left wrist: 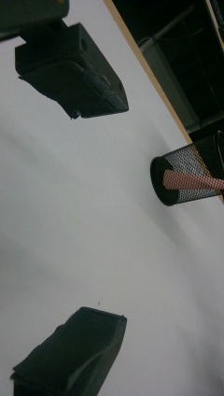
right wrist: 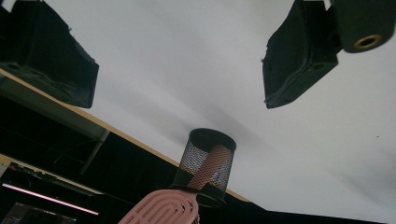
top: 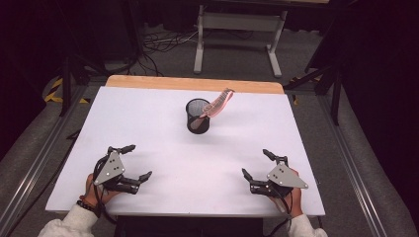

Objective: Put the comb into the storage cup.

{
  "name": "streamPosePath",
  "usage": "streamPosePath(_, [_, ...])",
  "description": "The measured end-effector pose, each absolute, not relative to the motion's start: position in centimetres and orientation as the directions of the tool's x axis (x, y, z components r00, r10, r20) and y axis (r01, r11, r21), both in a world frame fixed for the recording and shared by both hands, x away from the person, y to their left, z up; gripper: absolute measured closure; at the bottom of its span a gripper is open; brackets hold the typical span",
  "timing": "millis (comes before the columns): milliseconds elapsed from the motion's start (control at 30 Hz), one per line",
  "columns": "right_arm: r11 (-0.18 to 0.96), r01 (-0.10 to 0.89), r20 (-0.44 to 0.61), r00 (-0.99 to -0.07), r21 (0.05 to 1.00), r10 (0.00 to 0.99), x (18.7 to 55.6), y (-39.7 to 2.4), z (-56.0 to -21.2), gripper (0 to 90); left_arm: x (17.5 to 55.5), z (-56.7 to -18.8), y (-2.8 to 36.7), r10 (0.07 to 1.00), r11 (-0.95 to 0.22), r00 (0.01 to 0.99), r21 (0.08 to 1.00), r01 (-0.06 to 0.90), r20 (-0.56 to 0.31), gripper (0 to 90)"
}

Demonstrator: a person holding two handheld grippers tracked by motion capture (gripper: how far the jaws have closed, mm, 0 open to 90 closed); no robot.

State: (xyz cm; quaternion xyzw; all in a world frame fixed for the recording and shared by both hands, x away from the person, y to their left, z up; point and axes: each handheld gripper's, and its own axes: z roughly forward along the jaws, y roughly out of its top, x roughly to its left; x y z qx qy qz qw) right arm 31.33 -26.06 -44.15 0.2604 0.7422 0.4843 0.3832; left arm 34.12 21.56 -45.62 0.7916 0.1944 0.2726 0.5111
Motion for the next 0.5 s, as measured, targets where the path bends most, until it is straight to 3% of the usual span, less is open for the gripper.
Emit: streamPosePath(500, [0.401,0.039,-0.309,-0.570,0.915,0.761,31.85,-26.30,-44.62,9.8,34.48,-45.70,21.55,0.588,-0.400,0.779,0.916,0.045,0.219,2.7])
